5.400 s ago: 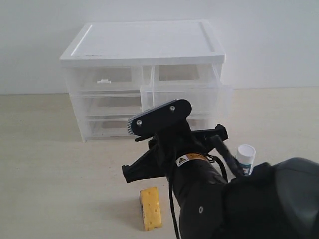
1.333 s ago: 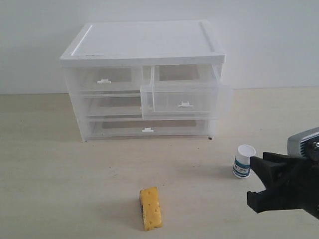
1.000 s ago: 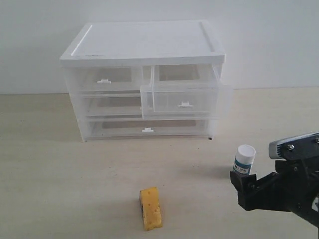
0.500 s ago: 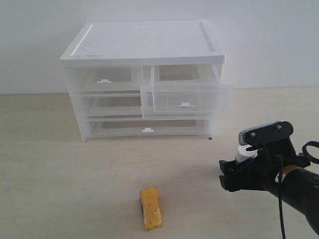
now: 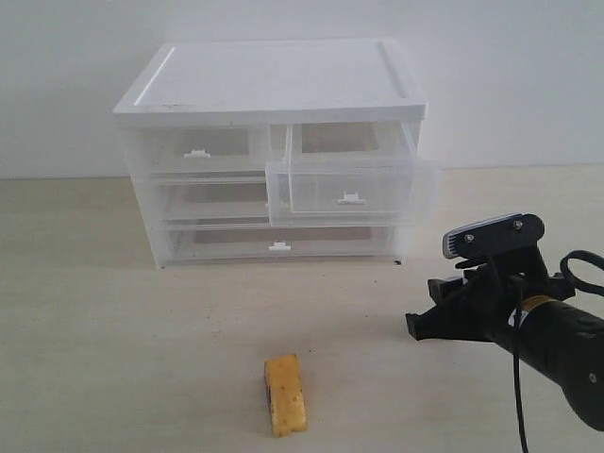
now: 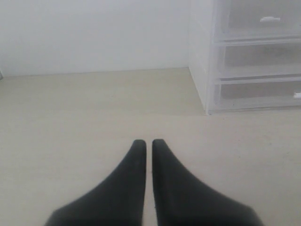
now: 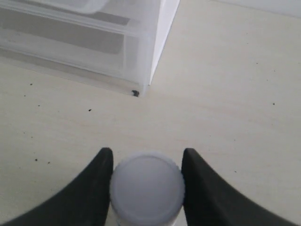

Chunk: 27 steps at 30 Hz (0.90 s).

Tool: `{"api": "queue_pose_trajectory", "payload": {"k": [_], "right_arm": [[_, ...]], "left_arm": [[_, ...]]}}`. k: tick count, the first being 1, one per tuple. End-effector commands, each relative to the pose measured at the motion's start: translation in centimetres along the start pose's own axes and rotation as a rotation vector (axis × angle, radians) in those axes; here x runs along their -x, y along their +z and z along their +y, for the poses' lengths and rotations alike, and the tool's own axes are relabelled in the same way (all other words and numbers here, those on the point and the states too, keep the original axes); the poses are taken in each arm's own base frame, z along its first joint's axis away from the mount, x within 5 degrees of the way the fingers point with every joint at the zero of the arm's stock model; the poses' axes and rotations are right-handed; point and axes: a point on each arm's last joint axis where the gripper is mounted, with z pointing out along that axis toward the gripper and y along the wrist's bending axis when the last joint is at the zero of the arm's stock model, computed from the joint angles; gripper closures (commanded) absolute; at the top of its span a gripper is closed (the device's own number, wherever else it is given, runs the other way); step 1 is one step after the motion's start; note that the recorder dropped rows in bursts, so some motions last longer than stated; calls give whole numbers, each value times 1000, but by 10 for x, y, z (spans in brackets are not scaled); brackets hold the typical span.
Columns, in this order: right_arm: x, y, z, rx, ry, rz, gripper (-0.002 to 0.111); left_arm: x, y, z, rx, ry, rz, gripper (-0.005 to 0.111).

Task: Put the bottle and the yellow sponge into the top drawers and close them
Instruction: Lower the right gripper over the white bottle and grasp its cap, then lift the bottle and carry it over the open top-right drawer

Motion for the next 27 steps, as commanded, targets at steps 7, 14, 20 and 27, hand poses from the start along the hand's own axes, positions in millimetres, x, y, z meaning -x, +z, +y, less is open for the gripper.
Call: {"api": "queue_pose_trajectory", "payload": {"k": [7, 14, 20, 27], "right_arm": [[4, -3, 0, 4, 6, 15, 108], [25, -29, 0, 49, -45, 73, 108], [43, -56, 0, 98, -71, 100, 108], [70, -89, 0, 154, -134, 118, 108]], "left_arm": [[-1, 0, 0, 2, -9, 0, 102], [-1, 0, 0, 2, -9, 0, 102], [-1, 0, 0, 2, -9, 0, 102], [-1, 0, 0, 2, -9, 0, 102]]}}
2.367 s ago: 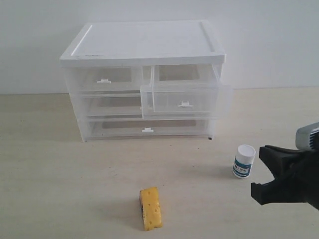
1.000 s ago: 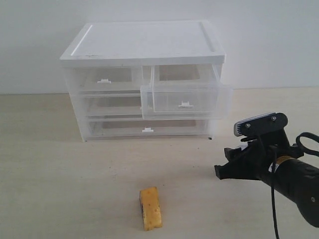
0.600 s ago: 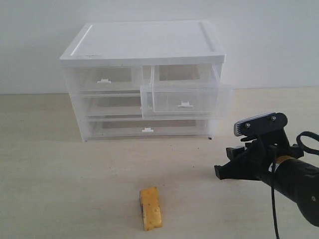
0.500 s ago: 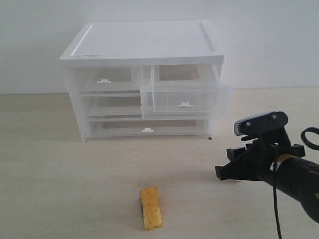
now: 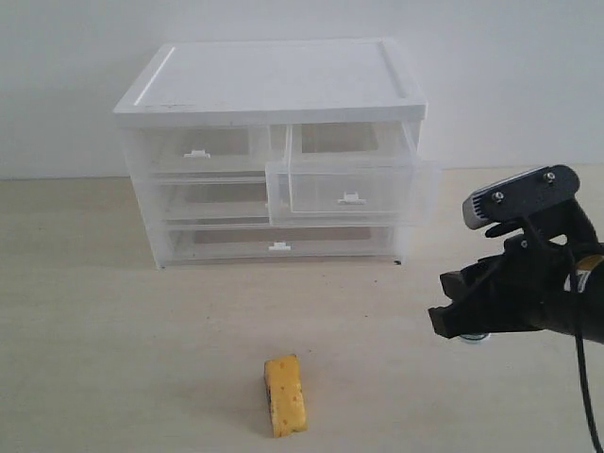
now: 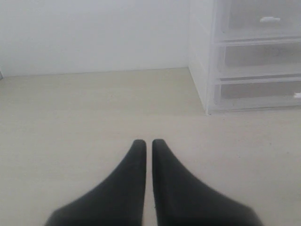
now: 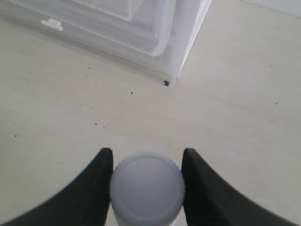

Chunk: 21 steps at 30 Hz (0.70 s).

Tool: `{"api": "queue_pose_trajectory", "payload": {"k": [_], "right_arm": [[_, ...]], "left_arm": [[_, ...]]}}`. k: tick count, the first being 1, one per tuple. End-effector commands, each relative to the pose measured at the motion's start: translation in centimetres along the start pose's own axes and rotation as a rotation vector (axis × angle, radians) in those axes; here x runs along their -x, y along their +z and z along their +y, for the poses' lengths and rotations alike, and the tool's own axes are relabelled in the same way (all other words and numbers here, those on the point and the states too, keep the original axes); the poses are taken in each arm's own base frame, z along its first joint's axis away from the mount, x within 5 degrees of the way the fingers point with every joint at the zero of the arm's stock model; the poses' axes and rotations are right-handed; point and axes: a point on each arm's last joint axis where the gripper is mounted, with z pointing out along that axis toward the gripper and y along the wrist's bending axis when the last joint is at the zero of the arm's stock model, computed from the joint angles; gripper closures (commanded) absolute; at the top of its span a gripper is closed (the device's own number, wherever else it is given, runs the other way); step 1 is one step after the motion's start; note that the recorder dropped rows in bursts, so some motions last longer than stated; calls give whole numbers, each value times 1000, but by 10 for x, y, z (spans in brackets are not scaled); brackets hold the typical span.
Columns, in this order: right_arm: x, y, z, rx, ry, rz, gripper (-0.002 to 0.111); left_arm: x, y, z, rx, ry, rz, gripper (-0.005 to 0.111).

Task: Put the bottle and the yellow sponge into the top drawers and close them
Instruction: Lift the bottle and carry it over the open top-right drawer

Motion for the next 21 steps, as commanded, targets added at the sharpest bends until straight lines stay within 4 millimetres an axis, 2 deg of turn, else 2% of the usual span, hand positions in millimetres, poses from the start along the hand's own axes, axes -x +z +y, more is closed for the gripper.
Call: {"api": "queue_pose_trajectory", "payload": {"k": [1, 11, 15, 16, 17, 21], "right_arm": [[22, -23, 1, 40, -76, 23, 108], [95, -60, 3, 143, -218, 122, 108], [132, -79, 2, 157, -319, 62, 108], [140, -81, 2, 161, -393, 42, 108], [143, -81, 3, 167, -431, 37, 108], [170, -59, 3, 181, -556, 14, 108]], "left_arm": [[-1, 0, 0, 2, -9, 0, 102], [-1, 0, 0, 2, -9, 0, 102], [-1, 0, 0, 2, -9, 0, 102], [-1, 0, 0, 2, -9, 0, 102], [-1, 0, 0, 2, -9, 0, 102], [-1, 0, 0, 2, -9, 0, 102]]}}
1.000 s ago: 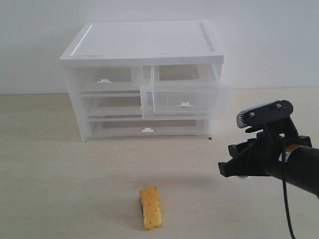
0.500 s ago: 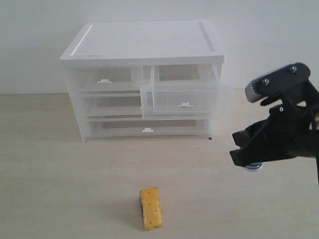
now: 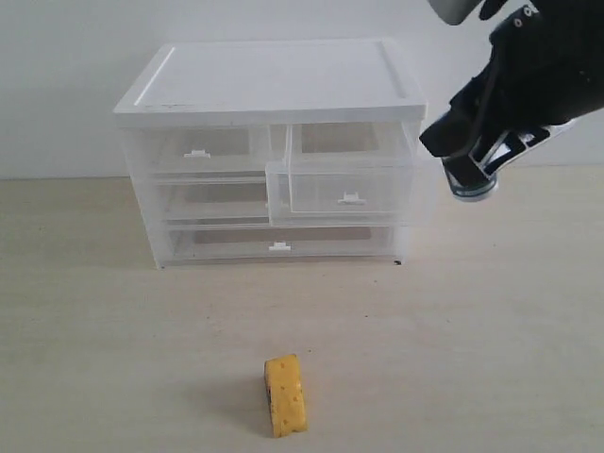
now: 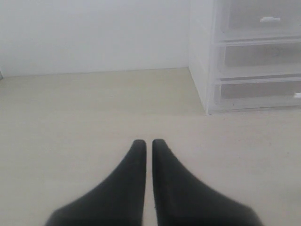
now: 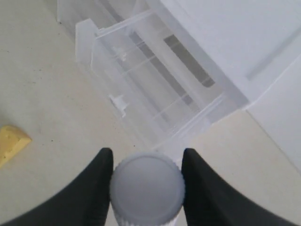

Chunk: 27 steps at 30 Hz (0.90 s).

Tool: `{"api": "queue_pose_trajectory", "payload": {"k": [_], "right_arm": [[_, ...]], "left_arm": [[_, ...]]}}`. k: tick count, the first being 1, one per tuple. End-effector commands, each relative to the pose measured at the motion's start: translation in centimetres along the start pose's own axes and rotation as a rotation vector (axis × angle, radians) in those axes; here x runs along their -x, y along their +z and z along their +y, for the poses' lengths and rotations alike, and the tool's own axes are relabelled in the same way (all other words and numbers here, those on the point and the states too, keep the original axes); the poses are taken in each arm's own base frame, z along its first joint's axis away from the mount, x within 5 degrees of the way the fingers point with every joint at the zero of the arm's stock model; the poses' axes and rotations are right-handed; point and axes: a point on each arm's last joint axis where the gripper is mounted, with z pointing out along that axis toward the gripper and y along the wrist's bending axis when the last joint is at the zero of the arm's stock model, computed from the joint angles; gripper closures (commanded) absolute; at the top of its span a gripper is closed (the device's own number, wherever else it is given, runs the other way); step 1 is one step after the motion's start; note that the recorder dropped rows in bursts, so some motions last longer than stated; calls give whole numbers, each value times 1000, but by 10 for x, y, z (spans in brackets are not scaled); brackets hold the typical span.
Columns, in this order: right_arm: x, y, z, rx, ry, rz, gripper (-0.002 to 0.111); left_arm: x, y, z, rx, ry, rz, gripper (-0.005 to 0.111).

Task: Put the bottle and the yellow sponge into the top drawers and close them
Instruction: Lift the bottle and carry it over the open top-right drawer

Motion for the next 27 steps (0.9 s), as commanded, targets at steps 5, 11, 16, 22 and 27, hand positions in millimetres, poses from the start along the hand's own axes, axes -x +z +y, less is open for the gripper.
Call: {"api": "queue_pose_trajectory", "payload": {"k": [5, 11, 16, 22, 27], "right_arm": [[42, 45, -30, -4, -143, -28, 108], [48, 79, -34, 63, -171, -15, 108], [43, 94, -33, 77, -204, 9, 108], [40, 106, -28, 105, -237, 29, 108], [42, 118, -19, 120, -281, 25, 108]], "left_arm": [[-1, 0, 0, 2, -9, 0, 102], [-1, 0, 0, 2, -9, 0, 102], [-1, 0, 0, 2, -9, 0, 102], [-1, 0, 0, 2, -9, 0, 102], [-1, 0, 0, 2, -9, 0, 102]]}}
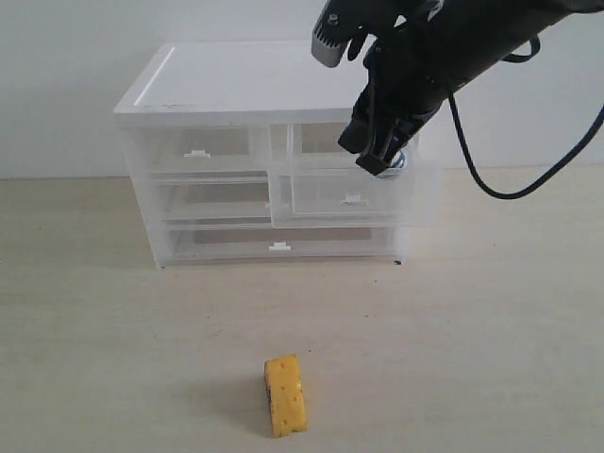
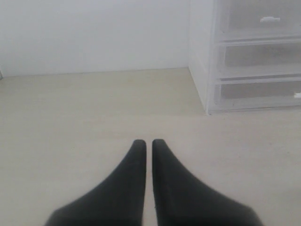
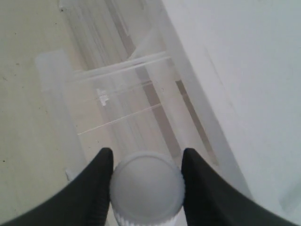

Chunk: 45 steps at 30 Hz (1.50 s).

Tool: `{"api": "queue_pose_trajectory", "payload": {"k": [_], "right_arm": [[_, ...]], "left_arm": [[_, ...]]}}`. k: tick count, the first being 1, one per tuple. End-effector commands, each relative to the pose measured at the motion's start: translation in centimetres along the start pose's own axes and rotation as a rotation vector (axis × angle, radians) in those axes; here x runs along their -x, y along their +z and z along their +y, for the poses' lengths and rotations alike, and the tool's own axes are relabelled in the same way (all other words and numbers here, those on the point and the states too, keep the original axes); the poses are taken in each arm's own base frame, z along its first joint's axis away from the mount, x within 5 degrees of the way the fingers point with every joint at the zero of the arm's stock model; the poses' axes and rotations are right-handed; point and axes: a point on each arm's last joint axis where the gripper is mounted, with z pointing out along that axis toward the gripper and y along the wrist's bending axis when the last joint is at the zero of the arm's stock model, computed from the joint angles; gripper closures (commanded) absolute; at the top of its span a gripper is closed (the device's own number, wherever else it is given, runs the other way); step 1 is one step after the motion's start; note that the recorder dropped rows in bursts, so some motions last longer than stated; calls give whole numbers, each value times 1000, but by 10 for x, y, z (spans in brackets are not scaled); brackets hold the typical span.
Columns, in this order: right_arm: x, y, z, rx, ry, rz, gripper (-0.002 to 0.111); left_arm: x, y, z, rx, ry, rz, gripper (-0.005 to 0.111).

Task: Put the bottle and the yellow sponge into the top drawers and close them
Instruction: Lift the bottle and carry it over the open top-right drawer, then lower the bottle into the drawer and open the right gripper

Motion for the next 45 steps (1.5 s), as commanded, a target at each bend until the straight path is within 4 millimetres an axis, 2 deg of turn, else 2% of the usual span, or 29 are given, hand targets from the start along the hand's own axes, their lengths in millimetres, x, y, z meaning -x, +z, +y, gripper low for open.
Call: {"api": "queue_pose_trajectory", "payload": {"k": [1, 4, 6, 8, 12, 13, 14, 16, 19, 22, 26, 28, 31, 32, 33, 39, 45], "right_arm": [[6, 12, 4, -3, -28, -17, 108], [8, 22, 7, 0, -22, -26, 107], [7, 28, 9, 11, -30, -19, 100], [6, 31, 9, 10, -18, -25, 83], [11, 31, 4, -46, 70, -74, 38], [12, 31, 2, -61, 92, -88, 30], [13, 30, 1, -79, 110, -104, 23], [16, 26, -2, -105, 135, -132, 20], [21, 19, -6, -144, 196, -181, 24], [29, 2, -11, -187, 261, -251, 34], [35, -22, -11, -191, 262, -278, 51], [35, -29, -8, -169, 246, -261, 63], [31, -34, -3, -129, 219, -198, 89], [28, -33, -1, -113, 208, -160, 103], [26, -33, 0, -106, 214, -137, 108], [12, -32, 6, -56, 229, 26, 108], [10, -27, 6, -50, 261, 42, 108]], "left_arm": [[-1, 0, 0, 2, -9, 0, 102], [-1, 0, 0, 2, -9, 0, 102], [-1, 0, 0, 2, -9, 0, 102], [-1, 0, 0, 2, -9, 0, 102], [-1, 0, 0, 2, -9, 0, 102], [-1, 0, 0, 2, -9, 0, 102], [-1, 0, 0, 2, -9, 0, 102], [-1, 0, 0, 2, -9, 0, 102], [-1, 0, 0, 2, -9, 0, 102], [-1, 0, 0, 2, -9, 0, 102], [-1, 0, 0, 2, -9, 0, 102], [-1, 0, 0, 2, -9, 0, 102], [-1, 0, 0, 2, -9, 0, 102], [-1, 0, 0, 2, -9, 0, 102], [-1, 0, 0, 2, -9, 0, 102], [-1, 0, 0, 2, -9, 0, 102], [-1, 0, 0, 2, -9, 0, 102]]}}
